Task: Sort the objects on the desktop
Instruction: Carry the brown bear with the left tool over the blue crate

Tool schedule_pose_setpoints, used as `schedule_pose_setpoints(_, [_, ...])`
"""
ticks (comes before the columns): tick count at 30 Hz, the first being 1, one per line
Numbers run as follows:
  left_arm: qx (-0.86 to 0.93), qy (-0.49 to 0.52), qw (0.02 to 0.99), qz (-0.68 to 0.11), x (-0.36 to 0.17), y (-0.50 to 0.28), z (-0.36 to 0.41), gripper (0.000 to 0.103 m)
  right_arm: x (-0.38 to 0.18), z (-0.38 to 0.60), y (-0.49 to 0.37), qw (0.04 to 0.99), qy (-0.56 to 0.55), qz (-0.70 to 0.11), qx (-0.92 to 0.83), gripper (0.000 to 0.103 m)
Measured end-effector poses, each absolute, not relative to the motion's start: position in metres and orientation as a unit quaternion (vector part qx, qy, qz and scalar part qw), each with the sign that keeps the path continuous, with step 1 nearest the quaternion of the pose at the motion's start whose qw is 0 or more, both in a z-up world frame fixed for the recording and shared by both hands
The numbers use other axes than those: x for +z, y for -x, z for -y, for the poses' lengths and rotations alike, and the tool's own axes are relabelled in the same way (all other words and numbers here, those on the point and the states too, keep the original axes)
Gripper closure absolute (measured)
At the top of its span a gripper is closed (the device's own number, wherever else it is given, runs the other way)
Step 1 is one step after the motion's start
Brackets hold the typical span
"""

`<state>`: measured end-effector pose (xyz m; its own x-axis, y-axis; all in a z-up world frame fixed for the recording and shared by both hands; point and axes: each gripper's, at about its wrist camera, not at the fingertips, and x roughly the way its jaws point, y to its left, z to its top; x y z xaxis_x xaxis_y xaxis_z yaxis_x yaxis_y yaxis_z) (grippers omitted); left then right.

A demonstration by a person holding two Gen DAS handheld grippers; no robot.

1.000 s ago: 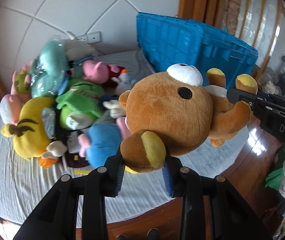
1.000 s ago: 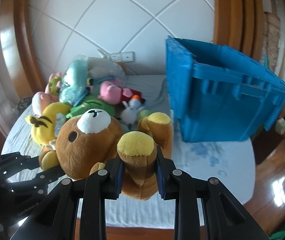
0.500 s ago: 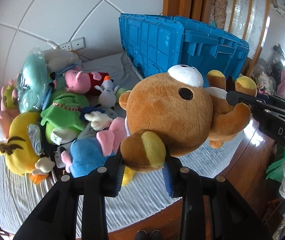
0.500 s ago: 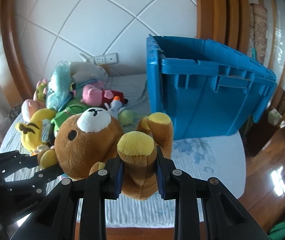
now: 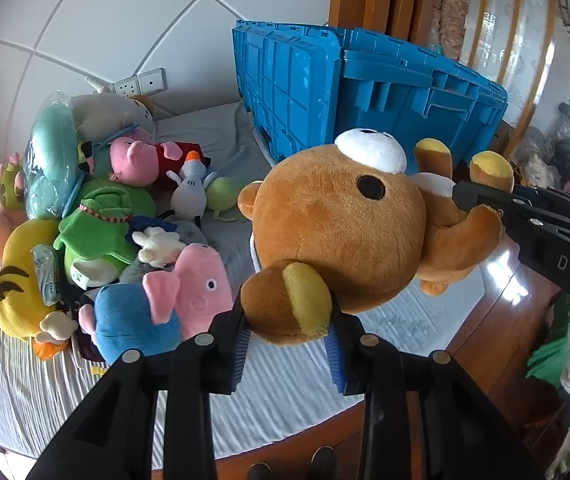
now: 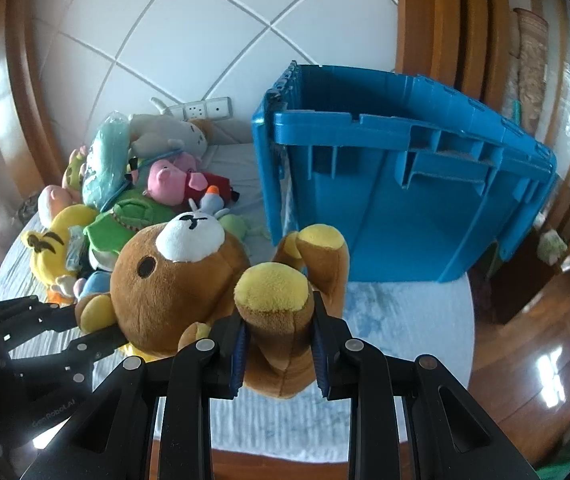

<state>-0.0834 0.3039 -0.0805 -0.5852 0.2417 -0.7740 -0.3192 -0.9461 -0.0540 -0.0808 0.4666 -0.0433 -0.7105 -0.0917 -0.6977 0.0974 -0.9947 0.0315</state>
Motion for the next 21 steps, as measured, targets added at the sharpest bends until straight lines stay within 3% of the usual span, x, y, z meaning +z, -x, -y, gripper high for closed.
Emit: schedule_pose_setpoints(21, [0.896, 0.414, 0.152, -0.056, -0.064, 0.091, -0.328, 0.071, -0.027, -0.496, 0.092, 0.067, -0.362, -0.004, -0.93, 0.077])
